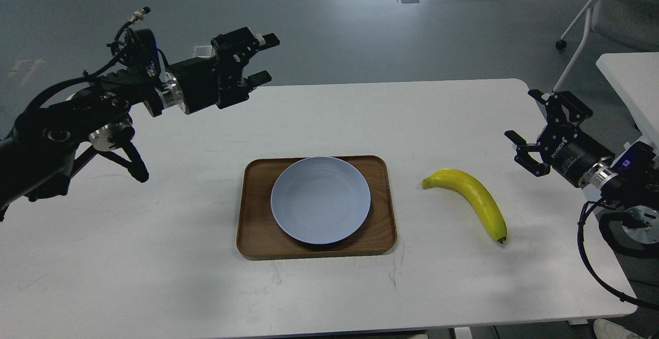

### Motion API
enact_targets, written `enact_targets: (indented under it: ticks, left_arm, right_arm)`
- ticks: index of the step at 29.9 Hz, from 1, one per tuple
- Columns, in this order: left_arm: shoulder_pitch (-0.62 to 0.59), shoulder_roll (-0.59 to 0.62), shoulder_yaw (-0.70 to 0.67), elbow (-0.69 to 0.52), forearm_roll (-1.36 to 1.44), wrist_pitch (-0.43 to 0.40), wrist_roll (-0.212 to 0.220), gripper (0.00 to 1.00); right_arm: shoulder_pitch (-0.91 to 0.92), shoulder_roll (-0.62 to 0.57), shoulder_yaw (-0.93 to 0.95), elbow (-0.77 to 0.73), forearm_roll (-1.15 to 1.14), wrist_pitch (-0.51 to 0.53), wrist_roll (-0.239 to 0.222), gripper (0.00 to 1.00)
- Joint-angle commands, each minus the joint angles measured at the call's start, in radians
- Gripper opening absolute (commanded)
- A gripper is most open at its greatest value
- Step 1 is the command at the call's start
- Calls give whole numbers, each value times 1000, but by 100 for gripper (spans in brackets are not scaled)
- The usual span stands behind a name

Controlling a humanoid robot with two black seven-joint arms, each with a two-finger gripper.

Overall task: Place banana on plate with both arms
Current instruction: 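Open the left gripper and withdraw it away from the plate, then reach the right gripper down to the yellow banana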

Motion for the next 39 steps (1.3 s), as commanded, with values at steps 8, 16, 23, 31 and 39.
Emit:
enact_targets:
  ticks: [8, 16, 23, 31, 39]
  left_arm:
    - [356, 61, -347, -2, -76, -1, 0, 98]
    - [370, 80, -363, 0, -76, -1, 0, 98]
    - [368, 77, -365, -4, -76, -1, 0, 98]
    - [368, 81, -370, -7, -76, -1, 0, 98]
    - [371, 81, -373, -7, -76, -1, 0, 98]
  right_arm:
    - [8, -69, -26, 85, -141, 0, 0, 99]
    - [162, -293, -41, 284, -408, 0, 0, 99]
    - [441, -288, -265, 284, -924, 0, 0, 99]
    - [759, -122, -754, 225, -1136, 0, 0, 100]
    - [762, 59, -893, 76, -1224, 0, 0, 100]
